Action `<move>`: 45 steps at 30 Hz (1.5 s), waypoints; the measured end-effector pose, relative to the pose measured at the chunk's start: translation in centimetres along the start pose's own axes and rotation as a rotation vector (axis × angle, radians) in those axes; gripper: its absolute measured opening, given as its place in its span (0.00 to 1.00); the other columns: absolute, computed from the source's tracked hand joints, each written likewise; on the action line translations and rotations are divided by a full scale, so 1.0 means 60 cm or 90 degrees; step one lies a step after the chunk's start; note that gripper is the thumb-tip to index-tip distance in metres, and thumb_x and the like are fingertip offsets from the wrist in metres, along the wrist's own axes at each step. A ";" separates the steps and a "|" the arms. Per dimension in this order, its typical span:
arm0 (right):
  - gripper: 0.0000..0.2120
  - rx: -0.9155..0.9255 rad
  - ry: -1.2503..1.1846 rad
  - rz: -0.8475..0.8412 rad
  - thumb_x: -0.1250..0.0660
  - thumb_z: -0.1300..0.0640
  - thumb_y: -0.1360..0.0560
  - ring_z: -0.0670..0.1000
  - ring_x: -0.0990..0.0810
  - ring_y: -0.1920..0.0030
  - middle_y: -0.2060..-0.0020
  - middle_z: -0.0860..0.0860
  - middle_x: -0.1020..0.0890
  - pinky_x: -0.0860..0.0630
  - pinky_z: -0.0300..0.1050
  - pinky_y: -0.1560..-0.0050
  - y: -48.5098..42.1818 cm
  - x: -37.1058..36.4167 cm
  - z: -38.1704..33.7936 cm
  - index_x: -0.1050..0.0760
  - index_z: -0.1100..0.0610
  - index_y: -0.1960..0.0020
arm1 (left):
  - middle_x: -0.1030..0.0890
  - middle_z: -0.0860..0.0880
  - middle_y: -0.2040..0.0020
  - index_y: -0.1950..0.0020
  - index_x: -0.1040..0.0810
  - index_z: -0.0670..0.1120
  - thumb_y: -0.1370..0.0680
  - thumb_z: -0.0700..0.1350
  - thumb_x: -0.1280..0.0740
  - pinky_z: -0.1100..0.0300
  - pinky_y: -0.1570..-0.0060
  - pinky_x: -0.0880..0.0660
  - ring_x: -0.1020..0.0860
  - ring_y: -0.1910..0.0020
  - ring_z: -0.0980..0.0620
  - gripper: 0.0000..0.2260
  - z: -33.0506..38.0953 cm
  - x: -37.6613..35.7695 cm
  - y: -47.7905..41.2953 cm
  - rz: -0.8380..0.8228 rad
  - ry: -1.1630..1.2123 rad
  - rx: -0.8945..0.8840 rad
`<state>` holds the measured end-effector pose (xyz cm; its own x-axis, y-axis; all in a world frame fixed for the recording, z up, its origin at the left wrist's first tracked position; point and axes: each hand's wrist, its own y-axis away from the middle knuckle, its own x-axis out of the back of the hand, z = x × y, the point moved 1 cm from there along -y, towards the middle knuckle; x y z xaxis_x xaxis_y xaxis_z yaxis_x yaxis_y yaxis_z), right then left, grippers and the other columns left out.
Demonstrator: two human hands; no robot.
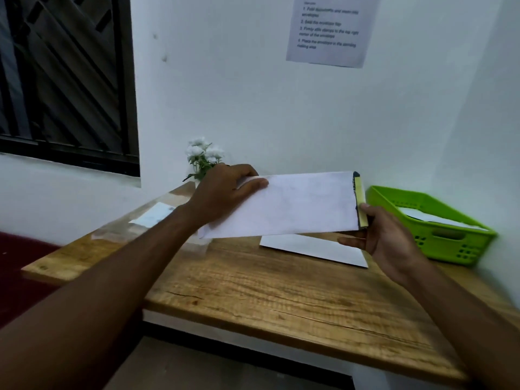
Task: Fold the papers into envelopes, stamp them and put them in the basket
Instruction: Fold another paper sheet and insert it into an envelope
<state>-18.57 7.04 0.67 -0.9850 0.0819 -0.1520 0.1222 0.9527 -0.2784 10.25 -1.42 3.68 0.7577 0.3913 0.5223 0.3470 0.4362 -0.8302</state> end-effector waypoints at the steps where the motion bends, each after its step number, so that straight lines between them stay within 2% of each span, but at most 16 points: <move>1: 0.13 -0.011 0.008 -0.004 0.44 0.58 0.19 0.54 0.15 0.63 0.60 0.53 0.15 0.17 0.47 0.66 -0.002 0.010 0.000 0.22 0.58 0.54 | 0.20 0.54 0.65 0.56 0.19 0.48 0.25 0.61 0.39 0.70 0.67 0.35 0.25 0.68 0.59 0.18 -0.002 -0.007 -0.009 -0.026 0.008 0.004; 5: 0.15 -0.053 0.081 -0.066 0.47 0.61 0.19 0.62 0.15 0.59 0.57 0.59 0.15 0.18 0.45 0.66 -0.018 0.049 -0.002 0.22 0.63 0.48 | 0.21 0.52 0.67 0.59 0.20 0.48 0.31 0.68 0.39 0.56 0.66 0.31 0.24 0.67 0.56 0.24 -0.017 -0.040 -0.043 -0.093 0.036 0.031; 8: 0.17 -0.054 0.097 -0.074 0.47 0.63 0.19 0.67 0.16 0.56 0.55 0.60 0.16 0.18 0.47 0.65 -0.038 0.068 -0.003 0.19 0.59 0.53 | 0.20 0.51 0.67 0.60 0.20 0.47 0.33 0.70 0.39 0.51 0.64 0.29 0.23 0.66 0.52 0.27 -0.027 -0.064 -0.062 -0.126 0.034 0.039; 9: 0.19 -0.049 0.104 -0.079 0.46 0.64 0.20 0.66 0.17 0.56 0.56 0.59 0.17 0.18 0.48 0.64 -0.046 0.072 -0.004 0.17 0.58 0.56 | 0.20 0.50 0.67 0.60 0.20 0.47 0.33 0.71 0.39 0.51 0.64 0.29 0.23 0.66 0.52 0.27 -0.029 -0.072 -0.068 -0.132 0.034 0.039; 13: 0.25 -0.048 0.147 -0.104 0.45 0.67 0.20 0.49 0.20 0.68 0.69 0.49 0.18 0.19 0.48 0.61 -0.077 0.077 -0.002 0.18 0.55 0.69 | 0.21 0.50 0.68 0.62 0.21 0.47 0.33 0.71 0.40 0.52 0.65 0.30 0.23 0.67 0.52 0.27 -0.045 -0.095 -0.085 -0.149 0.015 0.047; 20: 0.11 -0.100 0.177 -0.092 0.39 0.68 0.22 0.48 0.18 0.66 0.63 0.53 0.15 0.18 0.44 0.65 -0.122 0.088 0.046 0.18 0.59 0.52 | 0.20 0.50 0.67 0.62 0.19 0.47 0.35 0.74 0.42 0.56 0.65 0.31 0.24 0.66 0.53 0.31 -0.094 -0.153 -0.078 -0.158 -0.005 0.082; 22: 0.09 -0.111 0.181 -0.108 0.38 0.67 0.23 0.44 0.21 0.69 0.66 0.50 0.16 0.18 0.43 0.64 -0.125 0.088 0.058 0.20 0.61 0.48 | 0.19 0.51 0.67 0.62 0.19 0.47 0.36 0.78 0.46 0.63 0.67 0.34 0.24 0.68 0.54 0.35 -0.110 -0.167 -0.067 -0.153 -0.045 0.048; 24: 0.07 -0.112 0.202 -0.117 0.36 0.66 0.23 0.41 0.25 0.75 0.71 0.48 0.18 0.22 0.40 0.71 -0.125 0.083 0.061 0.21 0.63 0.48 | 0.18 0.50 0.67 0.62 0.18 0.46 0.34 0.76 0.47 0.67 0.68 0.38 0.24 0.68 0.53 0.36 -0.119 -0.175 -0.062 -0.161 -0.094 -0.014; 27: 0.06 -0.079 0.197 -0.110 0.35 0.68 0.24 0.40 0.27 0.79 0.74 0.47 0.19 0.31 0.33 0.77 -0.121 0.071 0.060 0.23 0.67 0.48 | 0.17 0.50 0.65 0.62 0.18 0.45 0.30 0.72 0.46 0.60 0.65 0.39 0.21 0.66 0.50 0.32 -0.117 -0.179 -0.060 -0.135 -0.111 -0.059; 30: 0.08 -0.045 0.145 -0.074 0.40 0.73 0.23 0.38 0.27 0.81 0.77 0.44 0.20 0.34 0.29 0.80 -0.119 0.063 0.062 0.25 0.64 0.50 | 0.17 0.51 0.56 0.52 0.18 0.48 0.31 0.72 0.46 0.58 0.53 0.39 0.21 0.57 0.51 0.31 -0.091 -0.175 -0.061 -0.133 -0.149 -0.056; 32: 0.06 -0.017 0.101 -0.052 0.36 0.69 0.24 0.38 0.27 0.80 0.75 0.45 0.19 0.32 0.30 0.80 -0.118 0.063 0.062 0.22 0.61 0.52 | 0.19 0.51 0.48 0.42 0.22 0.50 0.33 0.74 0.44 0.54 0.45 0.41 0.23 0.47 0.51 0.34 -0.061 -0.175 -0.057 -0.144 -0.166 -0.084; 33: 0.04 -0.005 0.097 -0.045 0.30 0.63 0.28 0.38 0.26 0.78 0.73 0.46 0.17 0.30 0.31 0.78 -0.119 0.063 0.062 0.20 0.58 0.53 | 0.21 0.51 0.44 0.38 0.26 0.50 0.35 0.76 0.42 0.52 0.40 0.42 0.25 0.43 0.51 0.37 -0.045 -0.176 -0.055 -0.154 -0.170 -0.108; 35: 0.10 -0.004 0.100 -0.029 0.26 0.55 0.35 0.43 0.20 0.72 0.66 0.48 0.15 0.23 0.37 0.73 -0.122 0.066 0.065 0.17 0.55 0.54 | 0.28 0.50 0.35 0.29 0.35 0.50 0.39 0.79 0.40 0.47 0.33 0.46 0.30 0.35 0.51 0.47 -0.014 -0.182 -0.049 -0.196 -0.199 -0.149; 37: 0.09 0.000 0.087 -0.019 0.29 0.57 0.31 0.46 0.16 0.67 0.64 0.49 0.14 0.19 0.43 0.70 -0.123 0.069 0.066 0.18 0.55 0.51 | 0.34 0.49 0.29 0.24 0.45 0.49 0.42 0.79 0.39 0.42 0.29 0.53 0.36 0.30 0.50 0.54 0.008 -0.193 -0.046 -0.242 -0.233 -0.159; 40: 0.06 0.011 0.092 -0.009 0.32 0.62 0.26 0.46 0.16 0.67 0.64 0.49 0.14 0.18 0.44 0.69 -0.122 0.064 0.063 0.19 0.57 0.51 | 0.37 0.47 0.27 0.23 0.51 0.48 0.39 0.75 0.35 0.38 0.28 0.58 0.39 0.28 0.48 0.54 0.021 -0.208 -0.044 -0.260 -0.275 -0.165; 45: 0.06 0.034 0.141 0.019 0.32 0.66 0.25 0.47 0.16 0.68 0.65 0.51 0.14 0.20 0.41 0.69 -0.121 0.065 0.063 0.18 0.58 0.54 | 0.29 0.46 0.34 0.25 0.41 0.44 0.39 0.65 0.31 0.37 0.30 0.47 0.31 0.35 0.46 0.48 0.021 -0.202 -0.045 -0.181 -0.314 -0.216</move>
<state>-22.86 -0.68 -1.49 -0.9828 0.1779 0.0494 0.1523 0.9324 -0.3277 -0.58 -6.36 -0.17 0.2976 0.6585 0.6912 0.7120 0.3293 -0.6202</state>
